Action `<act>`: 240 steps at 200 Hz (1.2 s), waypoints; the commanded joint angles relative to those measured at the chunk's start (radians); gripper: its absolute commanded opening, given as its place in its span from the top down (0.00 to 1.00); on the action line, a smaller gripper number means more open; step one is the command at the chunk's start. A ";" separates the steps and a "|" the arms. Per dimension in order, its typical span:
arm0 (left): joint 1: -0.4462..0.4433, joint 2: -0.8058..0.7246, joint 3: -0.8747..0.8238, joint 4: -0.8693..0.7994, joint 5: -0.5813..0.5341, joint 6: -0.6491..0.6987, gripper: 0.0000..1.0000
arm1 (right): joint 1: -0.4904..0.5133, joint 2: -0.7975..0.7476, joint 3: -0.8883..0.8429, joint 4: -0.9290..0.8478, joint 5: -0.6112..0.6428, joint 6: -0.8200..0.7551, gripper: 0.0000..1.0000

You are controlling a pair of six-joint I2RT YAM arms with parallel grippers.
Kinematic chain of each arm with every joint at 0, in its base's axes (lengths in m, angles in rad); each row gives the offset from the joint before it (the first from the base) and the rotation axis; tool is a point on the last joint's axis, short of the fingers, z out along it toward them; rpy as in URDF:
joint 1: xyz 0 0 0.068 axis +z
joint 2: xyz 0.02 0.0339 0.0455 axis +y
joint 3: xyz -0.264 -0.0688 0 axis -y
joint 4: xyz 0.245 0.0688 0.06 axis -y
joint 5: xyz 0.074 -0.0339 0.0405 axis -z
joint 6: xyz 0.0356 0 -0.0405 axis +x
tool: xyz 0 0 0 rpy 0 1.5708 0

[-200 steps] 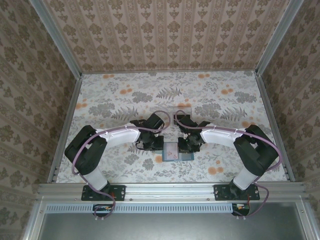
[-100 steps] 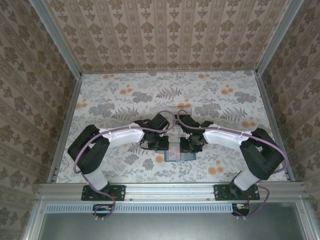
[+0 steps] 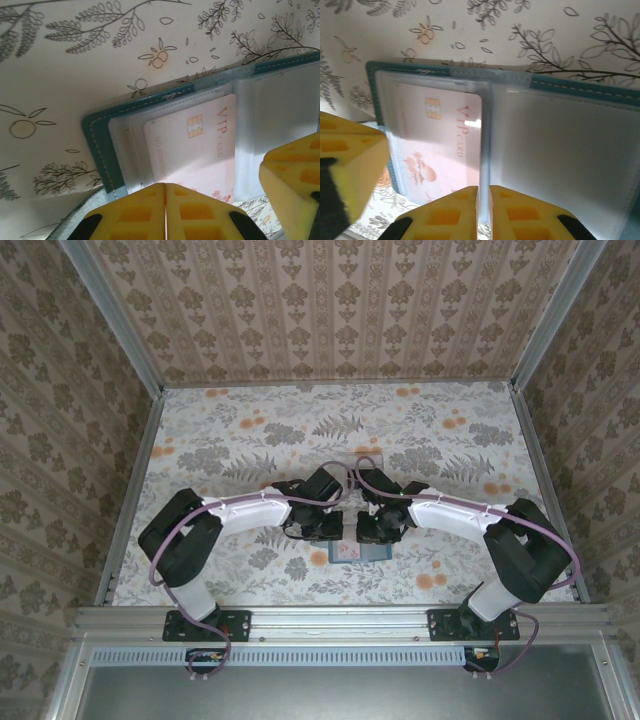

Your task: Take the credit cards out of the card holder

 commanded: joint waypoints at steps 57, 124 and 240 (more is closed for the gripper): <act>-0.008 0.041 -0.005 0.027 0.034 -0.016 0.92 | -0.003 0.050 -0.008 0.065 -0.063 0.023 0.87; -0.004 0.034 -0.008 0.006 0.023 -0.008 0.92 | -0.003 0.077 -0.010 0.031 -0.015 0.015 0.79; -0.002 0.020 0.018 -0.012 0.022 -0.002 0.92 | -0.006 -0.015 0.011 -0.021 0.022 0.006 0.75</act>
